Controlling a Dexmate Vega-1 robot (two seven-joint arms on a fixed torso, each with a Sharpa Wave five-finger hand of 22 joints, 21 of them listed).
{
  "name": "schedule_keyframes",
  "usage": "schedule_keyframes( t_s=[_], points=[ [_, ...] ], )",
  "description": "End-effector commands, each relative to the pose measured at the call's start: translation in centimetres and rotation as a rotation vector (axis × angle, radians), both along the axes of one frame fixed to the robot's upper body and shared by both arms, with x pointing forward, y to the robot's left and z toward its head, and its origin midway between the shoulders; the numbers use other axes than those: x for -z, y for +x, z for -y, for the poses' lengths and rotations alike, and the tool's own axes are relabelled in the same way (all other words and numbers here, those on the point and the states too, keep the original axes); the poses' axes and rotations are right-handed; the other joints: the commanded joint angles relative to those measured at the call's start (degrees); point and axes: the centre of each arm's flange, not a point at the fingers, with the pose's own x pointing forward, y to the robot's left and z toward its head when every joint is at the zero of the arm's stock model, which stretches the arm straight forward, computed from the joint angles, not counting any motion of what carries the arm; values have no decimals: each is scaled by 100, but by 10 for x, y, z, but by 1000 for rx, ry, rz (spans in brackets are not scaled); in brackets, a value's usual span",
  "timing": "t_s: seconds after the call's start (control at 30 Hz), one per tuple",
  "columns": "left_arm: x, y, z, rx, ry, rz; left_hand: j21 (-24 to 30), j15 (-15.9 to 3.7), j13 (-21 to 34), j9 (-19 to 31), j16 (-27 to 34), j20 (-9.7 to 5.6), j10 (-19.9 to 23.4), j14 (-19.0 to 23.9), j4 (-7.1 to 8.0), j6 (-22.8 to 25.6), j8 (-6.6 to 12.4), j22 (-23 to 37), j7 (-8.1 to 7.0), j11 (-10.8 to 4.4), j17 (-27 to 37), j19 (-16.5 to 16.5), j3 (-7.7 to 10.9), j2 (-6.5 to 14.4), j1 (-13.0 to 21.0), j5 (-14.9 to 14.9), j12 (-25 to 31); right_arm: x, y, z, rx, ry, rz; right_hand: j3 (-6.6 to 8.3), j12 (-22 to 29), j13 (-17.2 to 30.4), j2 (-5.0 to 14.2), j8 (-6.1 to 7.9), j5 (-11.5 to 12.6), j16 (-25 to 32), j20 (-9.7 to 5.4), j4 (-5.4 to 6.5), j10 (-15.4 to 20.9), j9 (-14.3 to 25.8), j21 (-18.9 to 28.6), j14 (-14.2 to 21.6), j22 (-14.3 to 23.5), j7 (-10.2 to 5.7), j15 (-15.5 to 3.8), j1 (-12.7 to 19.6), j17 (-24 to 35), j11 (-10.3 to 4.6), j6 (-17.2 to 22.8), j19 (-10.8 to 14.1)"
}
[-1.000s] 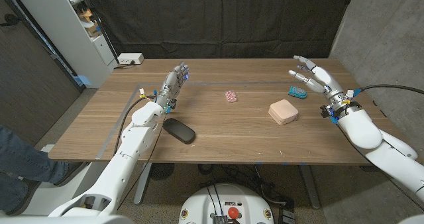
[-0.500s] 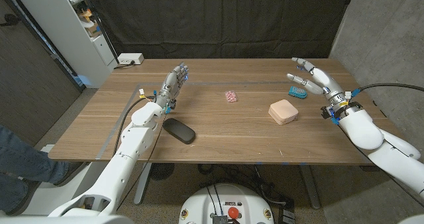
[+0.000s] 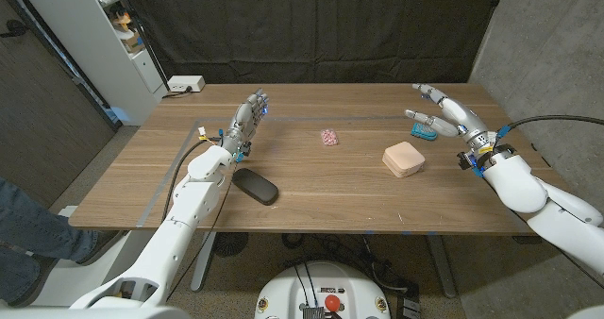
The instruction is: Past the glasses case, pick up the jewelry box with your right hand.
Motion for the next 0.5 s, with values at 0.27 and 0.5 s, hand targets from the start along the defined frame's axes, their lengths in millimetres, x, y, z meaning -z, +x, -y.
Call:
schedule_keyframes(
  t_s=[0.27, 0.5],
  points=[
    [-4, 4, 0, 8, 2, 7, 20, 56, 8, 12, 34, 23, -20, -4, -39, 37, 44, 26, 22, 64, 11, -9, 7, 52, 3, 3, 19, -3, -4, -7, 42, -97, -6, -3, -12, 9, -64, 15, 84, -11, 39, -81, -108, 6, -44, -89, 20, -20, 13, 130, 0, -4, -42, -60],
    [-4, 5, -1, 9, 1, 7, 20, 82, 8, 13, 33, 20, -25, -5, -44, 45, 44, 26, 39, 90, 12, -10, 3, 57, 2, 3, 17, -4, -5, -9, 63, -122, -17, -15, -16, 9, -122, 12, 108, -4, 82, -103, -151, 6, -38, -93, 20, 12, 61, 162, -5, -1, -70, -76]
  ],
)
